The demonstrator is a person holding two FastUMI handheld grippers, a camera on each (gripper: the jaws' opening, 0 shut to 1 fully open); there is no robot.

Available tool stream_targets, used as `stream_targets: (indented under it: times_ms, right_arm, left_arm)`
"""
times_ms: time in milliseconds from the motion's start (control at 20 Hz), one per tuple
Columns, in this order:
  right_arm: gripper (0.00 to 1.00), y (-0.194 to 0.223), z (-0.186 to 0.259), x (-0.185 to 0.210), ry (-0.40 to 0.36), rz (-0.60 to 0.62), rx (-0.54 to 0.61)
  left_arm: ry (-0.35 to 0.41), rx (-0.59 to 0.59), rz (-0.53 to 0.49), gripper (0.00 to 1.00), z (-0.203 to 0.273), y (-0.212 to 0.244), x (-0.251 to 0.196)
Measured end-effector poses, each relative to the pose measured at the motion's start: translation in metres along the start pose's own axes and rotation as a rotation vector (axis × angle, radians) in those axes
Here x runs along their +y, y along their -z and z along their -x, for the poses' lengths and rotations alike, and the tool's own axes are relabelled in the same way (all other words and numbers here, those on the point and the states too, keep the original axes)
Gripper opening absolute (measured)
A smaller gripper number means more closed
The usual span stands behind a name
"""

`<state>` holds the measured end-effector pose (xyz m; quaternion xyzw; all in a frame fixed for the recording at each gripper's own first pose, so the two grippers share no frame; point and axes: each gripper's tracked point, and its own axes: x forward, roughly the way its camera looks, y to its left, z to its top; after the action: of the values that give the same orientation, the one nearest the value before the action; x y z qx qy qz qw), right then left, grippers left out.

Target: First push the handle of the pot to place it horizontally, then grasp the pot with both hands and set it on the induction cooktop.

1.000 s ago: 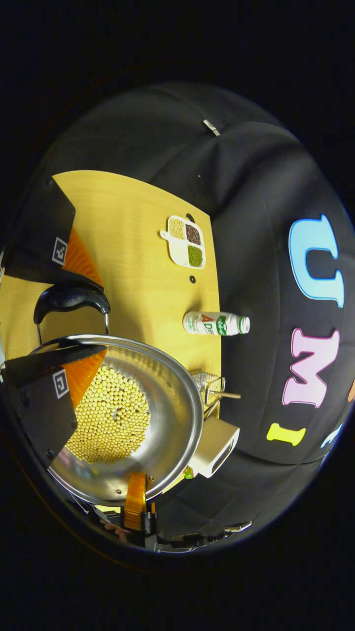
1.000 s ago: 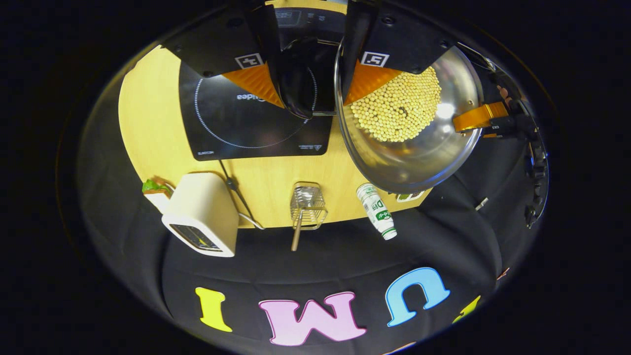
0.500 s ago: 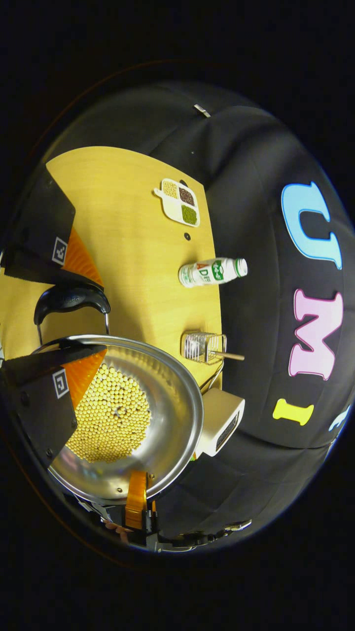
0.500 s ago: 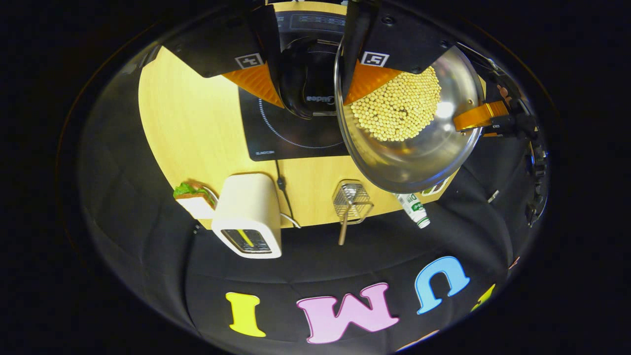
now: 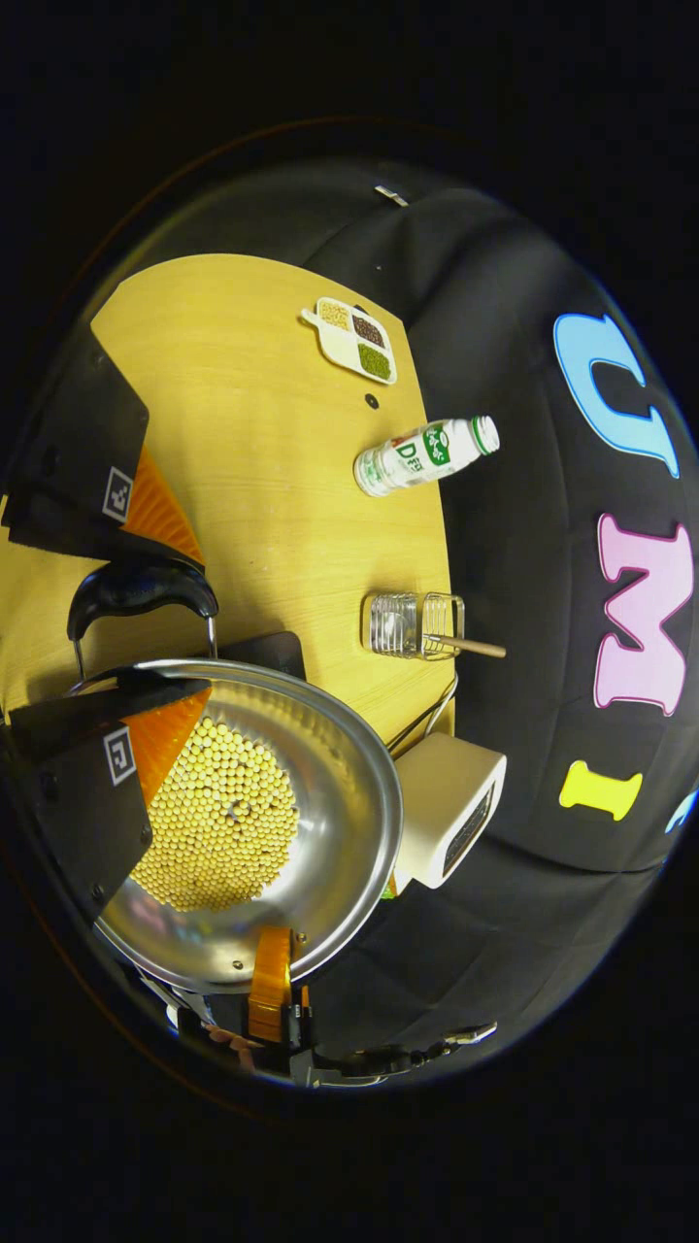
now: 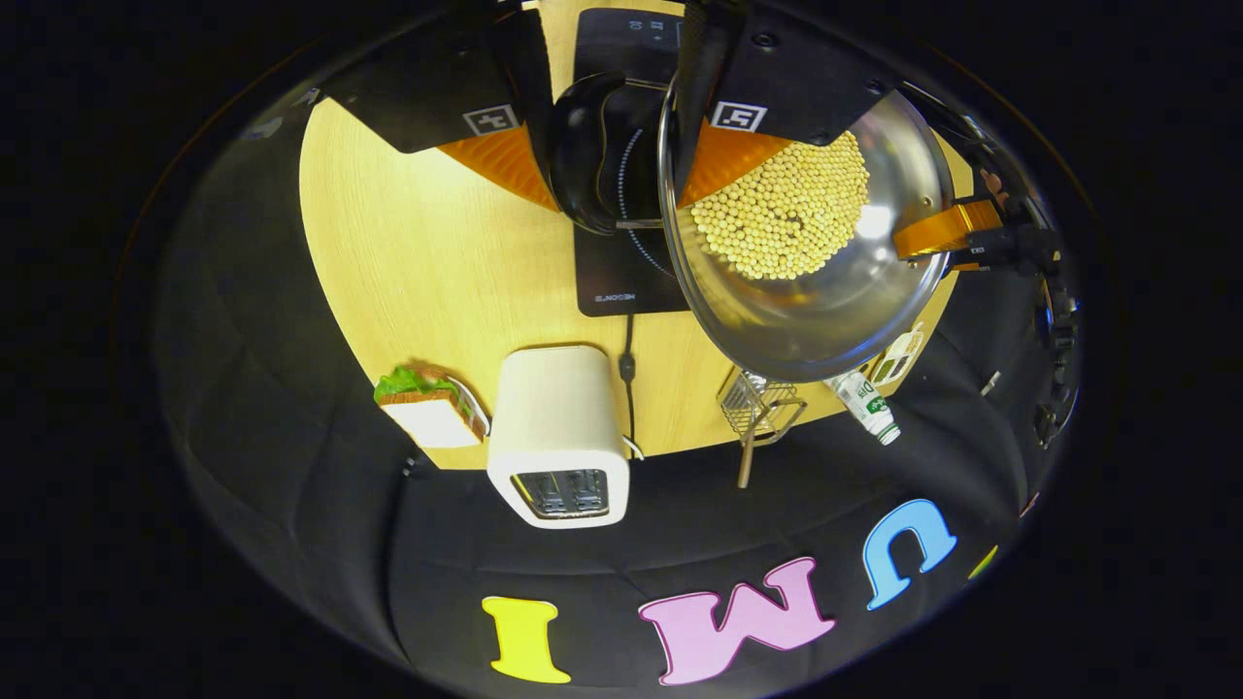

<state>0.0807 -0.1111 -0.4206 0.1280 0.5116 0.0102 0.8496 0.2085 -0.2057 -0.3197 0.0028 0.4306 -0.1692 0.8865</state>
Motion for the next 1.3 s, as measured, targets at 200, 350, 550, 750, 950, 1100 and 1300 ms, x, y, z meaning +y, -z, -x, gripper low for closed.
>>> stream_targets:
  times_ms: [200, 350, 550, 750, 950, 1100, 1300]
  right_arm:
    - [0.57, 0.004, -0.014, -0.013, -0.002, -0.013, 0.020]
    - [0.57, 0.007, -0.023, -0.018, -0.008, -0.020, 0.031]
    - [0.56, 0.009, -0.030, -0.019, -0.011, -0.014, 0.042]
    - [0.53, 0.009, -0.036, -0.017, -0.019, -0.014, 0.049]
    - [0.57, 0.008, -0.037, -0.017, -0.035, -0.010, 0.047]
    - [0.57, 0.009, -0.038, -0.016, -0.035, -0.009, 0.052]
    - [0.57, 0.009, -0.037, -0.017, -0.039, -0.008, 0.052]
  left_arm:
    - [0.000, 0.017, -0.007, 0.61, -0.017, 0.001, -0.009]
    - [-0.010, 0.026, -0.004, 0.61, -0.024, 0.002, -0.010]
    - [-0.013, 0.039, 0.016, 0.61, -0.030, 0.006, -0.010]
    - [-0.019, 0.045, 0.021, 0.60, -0.033, 0.009, -0.007]
    - [-0.025, 0.071, 0.013, 0.63, -0.033, 0.015, -0.005]
    - [-0.029, 0.064, 0.010, 0.63, -0.034, 0.015, -0.005]
    - [-0.024, 0.060, 0.023, 0.63, -0.033, 0.015, -0.005]
